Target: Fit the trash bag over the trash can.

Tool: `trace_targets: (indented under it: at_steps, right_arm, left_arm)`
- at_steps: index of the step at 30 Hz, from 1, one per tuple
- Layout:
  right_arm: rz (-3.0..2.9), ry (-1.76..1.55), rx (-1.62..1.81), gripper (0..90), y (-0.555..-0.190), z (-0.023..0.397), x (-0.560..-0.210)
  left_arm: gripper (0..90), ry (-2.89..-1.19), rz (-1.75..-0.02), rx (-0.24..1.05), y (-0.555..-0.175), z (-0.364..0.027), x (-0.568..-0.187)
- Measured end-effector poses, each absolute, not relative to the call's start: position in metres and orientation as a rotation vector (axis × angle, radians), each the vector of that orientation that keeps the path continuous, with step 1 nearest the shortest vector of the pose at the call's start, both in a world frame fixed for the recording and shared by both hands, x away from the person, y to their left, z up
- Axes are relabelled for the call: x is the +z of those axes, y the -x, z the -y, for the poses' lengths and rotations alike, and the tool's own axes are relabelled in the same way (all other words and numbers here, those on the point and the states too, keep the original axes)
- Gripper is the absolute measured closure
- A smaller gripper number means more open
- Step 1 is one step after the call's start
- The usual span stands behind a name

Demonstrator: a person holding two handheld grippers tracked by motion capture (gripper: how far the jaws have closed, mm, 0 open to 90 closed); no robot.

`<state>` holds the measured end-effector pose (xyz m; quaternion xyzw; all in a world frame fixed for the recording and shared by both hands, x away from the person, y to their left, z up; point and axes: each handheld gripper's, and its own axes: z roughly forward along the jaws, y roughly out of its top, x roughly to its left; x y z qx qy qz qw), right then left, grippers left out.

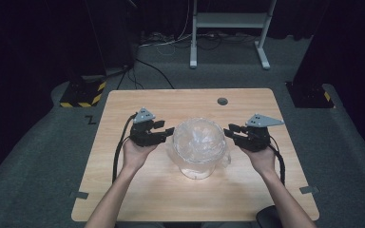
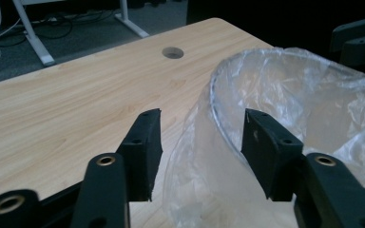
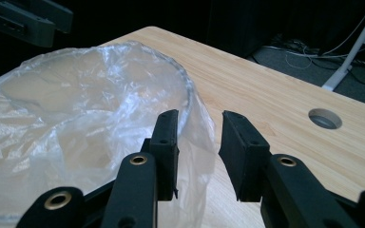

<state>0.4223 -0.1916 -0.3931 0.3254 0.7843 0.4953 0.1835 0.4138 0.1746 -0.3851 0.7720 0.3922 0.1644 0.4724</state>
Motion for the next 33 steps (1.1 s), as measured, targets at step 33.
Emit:
trace_targets:
  at_steps: [33]
  right_arm:
    - [-2.408, -1.011, 1.228, 89.9, -0.441, 0.181, -0.461]
  left_arm:
    - [46.5, -1.892, -0.954, 0.435, -0.423, -0.146, -0.397]
